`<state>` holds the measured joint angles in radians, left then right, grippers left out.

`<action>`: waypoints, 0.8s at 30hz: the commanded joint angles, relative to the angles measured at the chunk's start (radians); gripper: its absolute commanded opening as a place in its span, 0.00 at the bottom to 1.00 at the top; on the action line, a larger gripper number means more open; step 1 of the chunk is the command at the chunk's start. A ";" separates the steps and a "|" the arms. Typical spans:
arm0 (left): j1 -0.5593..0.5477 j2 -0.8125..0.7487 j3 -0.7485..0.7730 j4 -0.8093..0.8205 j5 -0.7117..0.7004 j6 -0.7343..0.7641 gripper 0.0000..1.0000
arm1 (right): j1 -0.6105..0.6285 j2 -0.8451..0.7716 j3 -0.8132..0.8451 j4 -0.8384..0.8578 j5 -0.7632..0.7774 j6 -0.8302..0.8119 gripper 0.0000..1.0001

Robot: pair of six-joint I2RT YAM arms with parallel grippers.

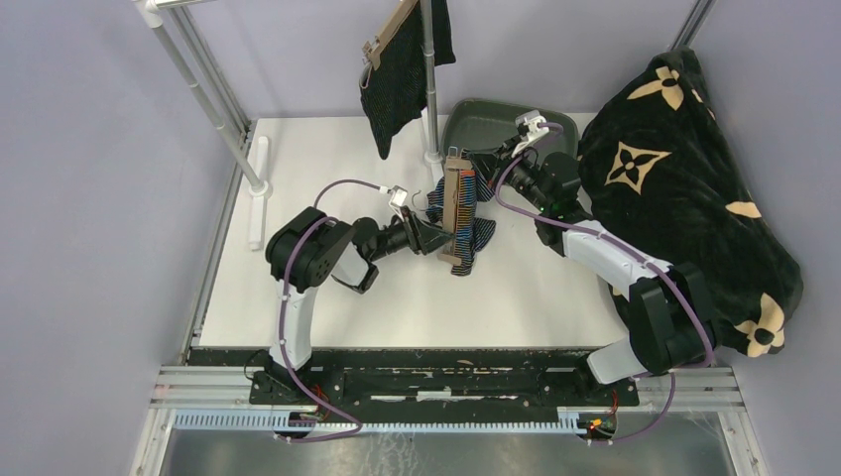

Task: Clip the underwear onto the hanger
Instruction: Adjust the hanger.

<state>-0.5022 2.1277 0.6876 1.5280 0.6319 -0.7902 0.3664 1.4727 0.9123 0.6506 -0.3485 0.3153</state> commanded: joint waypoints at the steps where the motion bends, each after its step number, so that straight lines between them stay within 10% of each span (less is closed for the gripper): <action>1: -0.013 0.008 0.036 0.201 -0.016 0.075 0.59 | -0.005 -0.051 0.040 0.086 -0.024 0.019 0.01; 17: -0.045 0.051 0.068 0.202 -0.090 0.117 0.53 | -0.009 -0.067 0.029 0.108 -0.017 0.059 0.01; 24: -0.047 0.037 0.063 0.202 -0.122 0.114 0.14 | -0.014 -0.082 0.017 0.078 0.003 0.055 0.01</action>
<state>-0.5453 2.1742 0.7383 1.5311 0.5465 -0.7303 0.3611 1.4513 0.9123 0.6647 -0.3569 0.3592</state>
